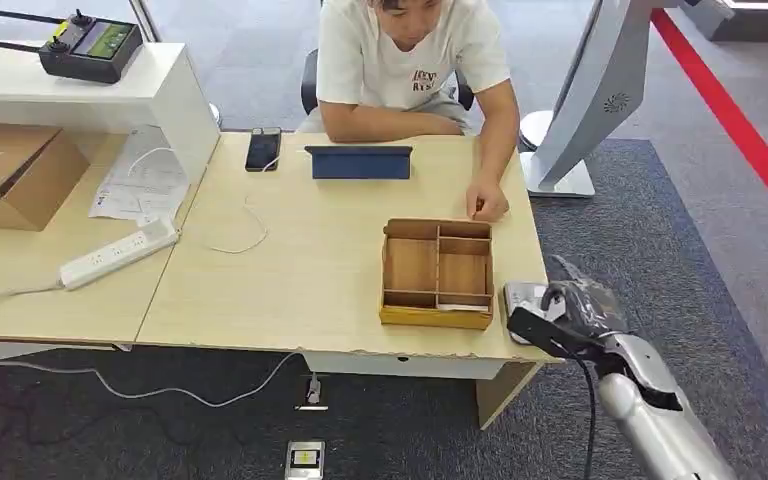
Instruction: Pass the card to the sensor for recognition and then transmit it.
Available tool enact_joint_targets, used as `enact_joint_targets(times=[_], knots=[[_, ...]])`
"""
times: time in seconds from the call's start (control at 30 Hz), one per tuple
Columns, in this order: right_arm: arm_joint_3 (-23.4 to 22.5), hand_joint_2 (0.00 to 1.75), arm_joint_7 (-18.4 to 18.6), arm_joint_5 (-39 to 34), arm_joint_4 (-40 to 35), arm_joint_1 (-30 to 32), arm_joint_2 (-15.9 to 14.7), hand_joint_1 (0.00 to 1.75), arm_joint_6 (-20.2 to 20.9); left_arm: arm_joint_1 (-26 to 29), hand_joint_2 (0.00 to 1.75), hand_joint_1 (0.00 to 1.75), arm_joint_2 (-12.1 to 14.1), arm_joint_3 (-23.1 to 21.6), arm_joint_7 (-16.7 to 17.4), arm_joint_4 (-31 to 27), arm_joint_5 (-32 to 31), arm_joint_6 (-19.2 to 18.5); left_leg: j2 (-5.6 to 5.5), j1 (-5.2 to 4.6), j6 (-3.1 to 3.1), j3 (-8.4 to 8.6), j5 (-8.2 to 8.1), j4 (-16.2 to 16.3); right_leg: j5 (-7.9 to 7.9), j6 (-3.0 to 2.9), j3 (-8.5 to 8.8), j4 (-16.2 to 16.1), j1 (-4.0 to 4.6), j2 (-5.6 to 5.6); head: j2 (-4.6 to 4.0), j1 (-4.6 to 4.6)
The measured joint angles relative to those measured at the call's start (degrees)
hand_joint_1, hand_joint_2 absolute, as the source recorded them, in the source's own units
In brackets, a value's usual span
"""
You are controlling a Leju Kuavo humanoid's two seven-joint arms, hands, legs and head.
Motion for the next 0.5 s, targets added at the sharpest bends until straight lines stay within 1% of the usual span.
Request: enact_joint_targets(times=[0.23, 0.5], knots=[[0.7, 1.75, 0.0, 0.1, 0.0, -0.1, 0.6, 1.75, 0.1, -0.1, 0.00, 0.00, 0.0, 0.0, 0.4, 0.0, -0.2, 0.0, 0.00, 0.00, 0.00, -0.01, 0.00, 0.0, 0.00, 0.00, 0.00, 0.0, 0.00, 0.00, 0.00, 0.00], [1.3, 1.75, 0.2, -0.7, 0.0, -0.1, 0.6, 1.75, 0.2, -0.1, 0.00, 0.00, 0.5, 0.0, 0.4, 0.0, -0.9, -0.7, 0.00, 0.00, 0.00, 0.00, 0.00, 0.0, 0.00, 0.00, -0.01, 0.0, 0.00, 0.00, 0.00, 0.00]])
